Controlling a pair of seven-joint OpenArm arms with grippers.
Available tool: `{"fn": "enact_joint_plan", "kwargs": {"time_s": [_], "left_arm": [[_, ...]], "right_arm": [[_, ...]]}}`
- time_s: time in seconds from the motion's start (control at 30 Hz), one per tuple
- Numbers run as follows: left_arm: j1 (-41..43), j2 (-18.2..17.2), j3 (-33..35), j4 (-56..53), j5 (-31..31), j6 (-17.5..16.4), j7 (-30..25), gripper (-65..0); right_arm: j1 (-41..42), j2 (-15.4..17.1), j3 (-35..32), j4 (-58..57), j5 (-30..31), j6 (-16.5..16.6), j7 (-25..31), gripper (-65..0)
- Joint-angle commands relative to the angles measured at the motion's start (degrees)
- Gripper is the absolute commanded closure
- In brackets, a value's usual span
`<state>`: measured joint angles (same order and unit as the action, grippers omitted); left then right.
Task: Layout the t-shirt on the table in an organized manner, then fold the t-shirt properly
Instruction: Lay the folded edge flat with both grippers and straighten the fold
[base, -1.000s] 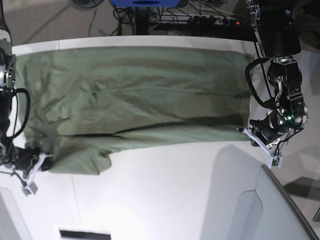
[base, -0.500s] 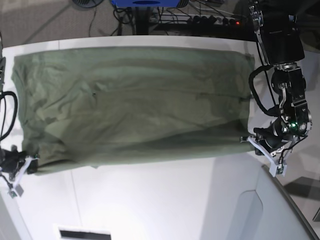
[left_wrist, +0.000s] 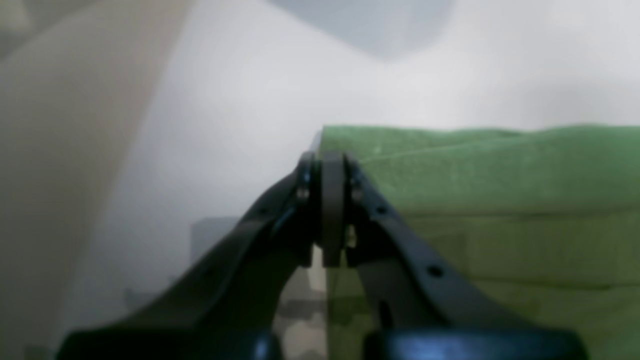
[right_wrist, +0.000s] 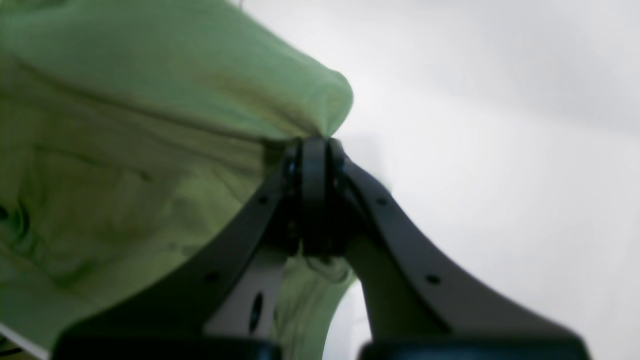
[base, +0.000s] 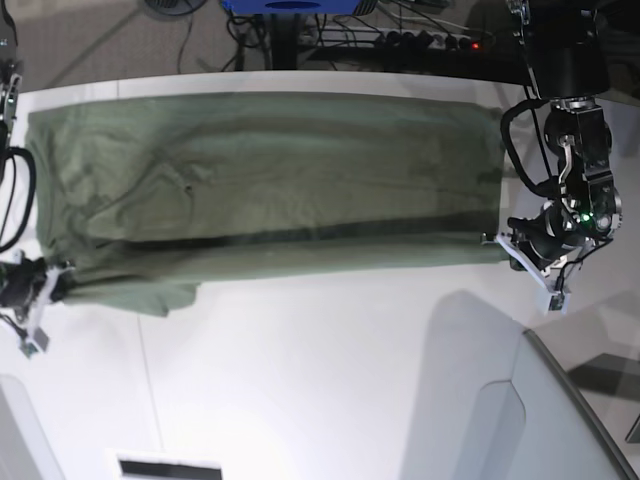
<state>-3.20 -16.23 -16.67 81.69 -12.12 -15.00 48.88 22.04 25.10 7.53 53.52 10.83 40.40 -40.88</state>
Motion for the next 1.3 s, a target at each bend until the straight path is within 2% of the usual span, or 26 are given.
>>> {"fn": "enact_joint_plan", "kwargs": {"time_s": [0.0, 0.17, 0.37, 0.63, 0.8, 1.27], "left_arm": [[-0.2, -1.2, -0.3, 1.0, 0.3, 0.4, -0.9, 0.0], [2.5, -1.7, -0.3, 1.0, 0.4, -4.4, -0.9, 0.0], [4.0, -1.7, -0.3, 2.7, 0.8, -4.6, -0.9, 0.0], [4.6, -1.7, -0.3, 5.1, 0.9, -4.6, -0.9, 0.0], [6.1, -1.7, -0.3, 5.1, 0.9, -4.6, -0.9, 0.0], [9.8, -1.5, -0.3, 8.9, 0.6, -4.6, -0.9, 0.0]], "right_arm": [[0.9, 1.7, 1.5, 2.1, 0.1, -0.4, -0.1, 0.0], [-2.8, 1.6, 4.4, 5.5, 0.1, -0.4, -3.9, 0.0], [-5.6, -0.7, 8.8, 6.1, 0.1, -0.4, -8.0, 0.0], [-10.0, -4.0, 11.8, 13.3, 0.0, -0.4, -12.5, 0.0], [-11.4, -4.2, 12.6, 13.8, -0.1, -0.4, -14.5, 0.0], [-13.8, -4.7, 12.6, 13.4, -0.1, -0.4, -14.1, 0.0]]}}
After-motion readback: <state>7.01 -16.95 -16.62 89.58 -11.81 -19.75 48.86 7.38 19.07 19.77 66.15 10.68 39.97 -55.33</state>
